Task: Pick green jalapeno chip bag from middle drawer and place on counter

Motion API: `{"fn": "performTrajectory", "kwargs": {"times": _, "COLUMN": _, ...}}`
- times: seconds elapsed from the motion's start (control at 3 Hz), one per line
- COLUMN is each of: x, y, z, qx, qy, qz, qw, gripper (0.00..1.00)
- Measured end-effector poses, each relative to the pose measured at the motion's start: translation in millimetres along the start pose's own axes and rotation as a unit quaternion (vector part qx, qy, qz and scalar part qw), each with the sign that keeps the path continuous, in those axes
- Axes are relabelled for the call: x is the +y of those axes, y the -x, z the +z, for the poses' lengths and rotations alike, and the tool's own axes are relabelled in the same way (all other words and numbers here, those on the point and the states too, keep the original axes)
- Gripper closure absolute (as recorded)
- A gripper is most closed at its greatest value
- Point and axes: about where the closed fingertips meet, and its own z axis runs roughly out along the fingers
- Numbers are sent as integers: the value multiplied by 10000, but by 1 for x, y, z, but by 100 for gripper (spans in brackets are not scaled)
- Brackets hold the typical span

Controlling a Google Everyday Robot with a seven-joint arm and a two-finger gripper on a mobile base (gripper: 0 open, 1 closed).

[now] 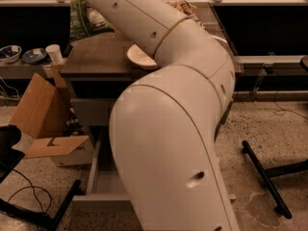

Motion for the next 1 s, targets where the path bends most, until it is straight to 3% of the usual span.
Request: {"fn": "performTrajectory", "kwargs": {"times": 1.0, "x": 0, "y": 0, "z": 0, "qx": -1, "qy": 2, "qz": 2, "qw": 10000, "gripper": 15}}
